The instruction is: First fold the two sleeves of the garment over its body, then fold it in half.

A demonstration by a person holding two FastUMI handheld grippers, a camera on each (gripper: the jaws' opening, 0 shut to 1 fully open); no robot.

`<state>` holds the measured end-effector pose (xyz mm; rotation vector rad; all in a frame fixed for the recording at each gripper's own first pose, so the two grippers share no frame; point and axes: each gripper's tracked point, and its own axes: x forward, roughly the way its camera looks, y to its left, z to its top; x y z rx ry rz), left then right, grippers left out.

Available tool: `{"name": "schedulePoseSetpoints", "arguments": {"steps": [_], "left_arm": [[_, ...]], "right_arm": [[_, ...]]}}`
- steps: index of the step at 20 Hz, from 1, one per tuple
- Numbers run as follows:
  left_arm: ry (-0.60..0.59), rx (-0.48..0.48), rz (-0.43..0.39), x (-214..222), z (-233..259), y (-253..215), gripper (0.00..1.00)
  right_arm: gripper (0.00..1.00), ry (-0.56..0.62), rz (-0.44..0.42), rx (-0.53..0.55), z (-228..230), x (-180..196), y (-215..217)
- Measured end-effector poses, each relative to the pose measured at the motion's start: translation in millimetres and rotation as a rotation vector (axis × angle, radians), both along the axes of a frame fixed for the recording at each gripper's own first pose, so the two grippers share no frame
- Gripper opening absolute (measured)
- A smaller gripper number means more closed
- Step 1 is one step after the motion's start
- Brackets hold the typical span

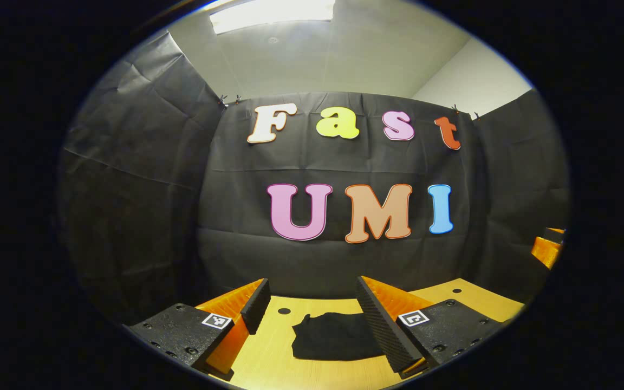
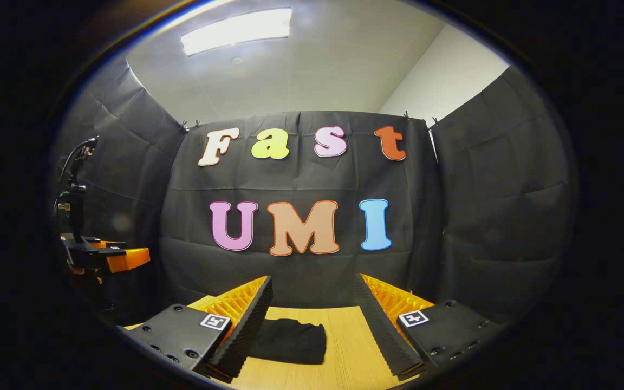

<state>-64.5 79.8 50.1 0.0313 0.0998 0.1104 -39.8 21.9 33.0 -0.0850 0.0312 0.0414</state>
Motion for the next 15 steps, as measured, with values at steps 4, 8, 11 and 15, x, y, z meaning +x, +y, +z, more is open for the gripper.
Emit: {"name": "schedulePoseSetpoints", "arguments": {"steps": [4,8,11,15], "left_arm": [[0.009,0.001,0.002,-10.3,-2.7,-0.2,0.95],[0.013,0.003,0.001,-15.8,-4.5,-2.4,0.95],[0.019,0.002,0.001,-19.9,-6.7,-3.8,0.95],[0.021,0.012,0.003,-23.0,-4.9,-1.6,0.92]], "right_arm": [[0.96,0.0,0.019,-0.005,-1.4,-3.8,6.9],[0.94,-0.016,0.015,0.01,-0.4,-7.9,5.3],[0.96,0.001,0.012,0.013,-6.3,-10.3,3.6],[0.96,-0.005,0.011,0.018,-3.6,-12.1,3.1]]}}
